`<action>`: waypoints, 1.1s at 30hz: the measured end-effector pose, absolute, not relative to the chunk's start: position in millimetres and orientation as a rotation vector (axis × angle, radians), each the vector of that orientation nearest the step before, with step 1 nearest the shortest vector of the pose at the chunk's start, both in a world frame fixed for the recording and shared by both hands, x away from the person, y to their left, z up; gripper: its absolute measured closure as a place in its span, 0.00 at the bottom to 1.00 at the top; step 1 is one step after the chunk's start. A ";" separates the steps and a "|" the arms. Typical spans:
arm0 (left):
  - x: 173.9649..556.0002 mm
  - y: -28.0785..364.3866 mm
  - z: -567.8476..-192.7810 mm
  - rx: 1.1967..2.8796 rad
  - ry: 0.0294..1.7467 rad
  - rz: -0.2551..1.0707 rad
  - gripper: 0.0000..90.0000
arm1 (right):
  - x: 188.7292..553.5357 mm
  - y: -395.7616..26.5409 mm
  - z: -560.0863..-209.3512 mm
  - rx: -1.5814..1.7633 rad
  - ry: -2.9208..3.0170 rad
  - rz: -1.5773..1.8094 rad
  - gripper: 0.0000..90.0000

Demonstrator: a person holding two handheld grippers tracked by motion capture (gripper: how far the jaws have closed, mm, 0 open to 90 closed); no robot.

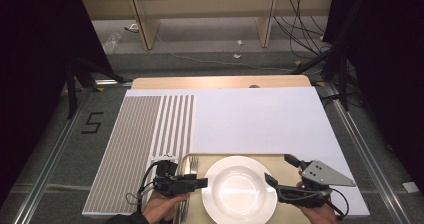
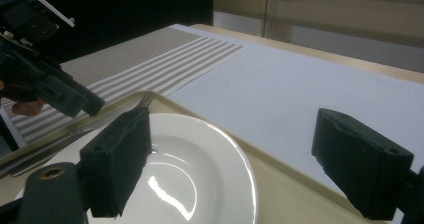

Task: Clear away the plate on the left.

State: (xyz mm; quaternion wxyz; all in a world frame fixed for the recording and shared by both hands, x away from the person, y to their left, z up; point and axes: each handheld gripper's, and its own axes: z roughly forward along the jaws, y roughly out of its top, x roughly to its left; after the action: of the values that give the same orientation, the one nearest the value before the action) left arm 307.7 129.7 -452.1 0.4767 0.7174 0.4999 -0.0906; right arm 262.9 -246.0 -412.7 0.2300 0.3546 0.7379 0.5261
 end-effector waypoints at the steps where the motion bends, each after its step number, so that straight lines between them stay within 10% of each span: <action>1: 307.2 130.6 -450.6 1.742 1.216 -0.206 0.40 | 263.1 -246.0 -412.8 0.974 2.027 1.452 0.19; 33: 277.1 149.7 -417.5 1.643 0.811 0.383 0.30 | 263.1 -248.1 -411.9 0.985 2.016 1.468 0.19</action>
State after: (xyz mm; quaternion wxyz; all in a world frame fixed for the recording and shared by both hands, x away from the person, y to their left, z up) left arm 277.1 149.7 -417.5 0.5932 0.7066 0.3487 0.1648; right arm 263.1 -248.1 -411.9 0.2280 0.3576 0.7321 0.5330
